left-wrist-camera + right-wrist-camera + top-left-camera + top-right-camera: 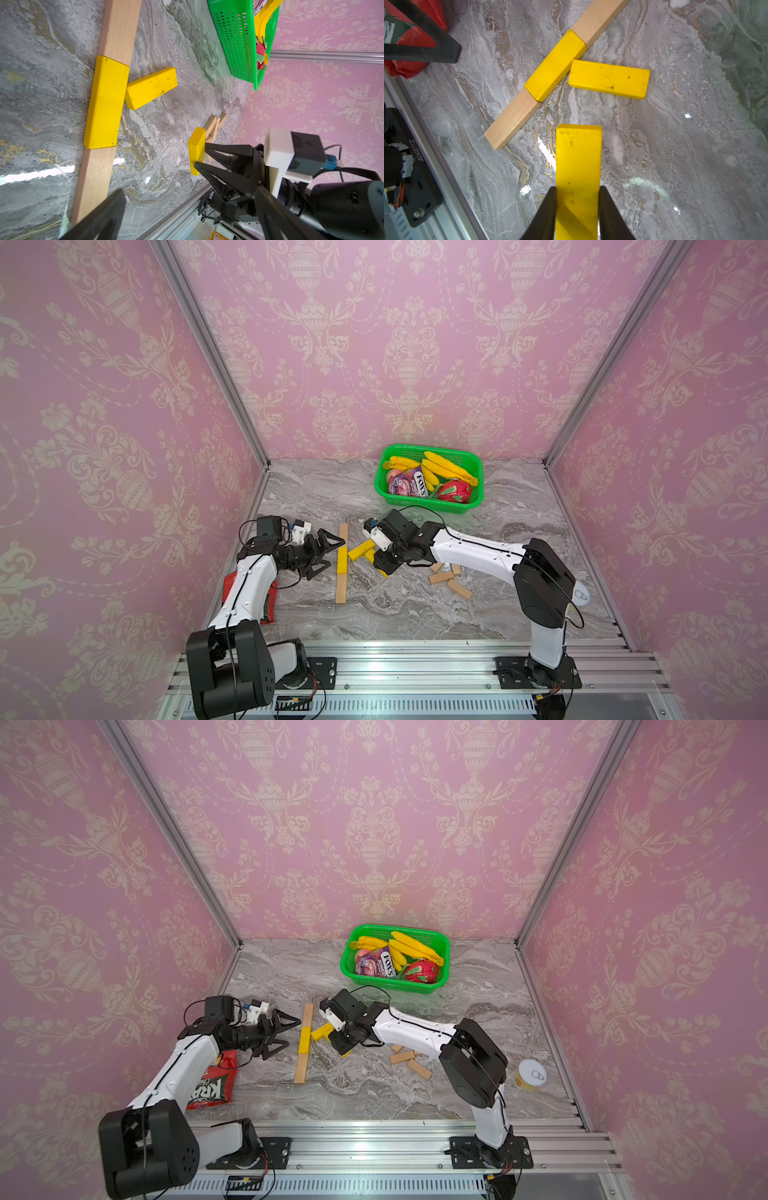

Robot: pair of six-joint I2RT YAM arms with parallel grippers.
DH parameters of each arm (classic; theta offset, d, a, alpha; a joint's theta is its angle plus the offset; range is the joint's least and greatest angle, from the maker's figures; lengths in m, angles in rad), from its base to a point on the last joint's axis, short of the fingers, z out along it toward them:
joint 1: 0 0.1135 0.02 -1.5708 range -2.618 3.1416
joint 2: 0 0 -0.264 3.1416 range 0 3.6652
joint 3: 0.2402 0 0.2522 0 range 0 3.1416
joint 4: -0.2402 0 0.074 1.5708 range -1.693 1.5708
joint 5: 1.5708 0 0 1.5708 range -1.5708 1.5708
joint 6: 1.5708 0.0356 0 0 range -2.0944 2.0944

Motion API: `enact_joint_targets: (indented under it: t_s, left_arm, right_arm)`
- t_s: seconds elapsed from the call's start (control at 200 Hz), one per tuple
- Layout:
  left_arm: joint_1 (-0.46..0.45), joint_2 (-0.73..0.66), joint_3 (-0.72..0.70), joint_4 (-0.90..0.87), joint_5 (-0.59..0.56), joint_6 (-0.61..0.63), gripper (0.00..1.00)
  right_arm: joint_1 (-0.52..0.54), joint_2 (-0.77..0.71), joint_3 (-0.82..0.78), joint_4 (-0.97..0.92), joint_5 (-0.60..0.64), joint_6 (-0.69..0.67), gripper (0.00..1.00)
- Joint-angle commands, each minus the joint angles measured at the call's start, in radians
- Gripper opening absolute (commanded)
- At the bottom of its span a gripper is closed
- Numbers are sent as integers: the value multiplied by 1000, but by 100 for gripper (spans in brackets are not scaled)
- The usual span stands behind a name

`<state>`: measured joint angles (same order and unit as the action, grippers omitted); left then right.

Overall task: Assemble the letter k with building blocks
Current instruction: Pick up the building block from the center of the board, then assemble the building block at the center of the board.

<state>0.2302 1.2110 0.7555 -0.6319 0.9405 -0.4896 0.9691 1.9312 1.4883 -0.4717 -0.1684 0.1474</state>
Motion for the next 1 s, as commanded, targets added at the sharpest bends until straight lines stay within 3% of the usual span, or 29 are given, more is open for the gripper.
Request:
enact_joint_targets:
  t_s: [0.0, 0.43, 0.68, 0.996]
  left_arm:
    - [23, -23, -17, -35, -17, -5, 99]
    - [26, -20, -16, -26, -14, -9, 99]
    - [30, -27, -16, -32, -25, -8, 99]
    - [44, -35, -17, -35, -44, -10, 99]
  right_arm:
    - [27, 60, 46, -26, -47, -40, 18]
    - [80, 174, 143, -58, 6, -33, 18]
    - [79, 221, 197, -110, 98, -13, 17]
    - [87, 241, 202, -114, 104, -7, 17]
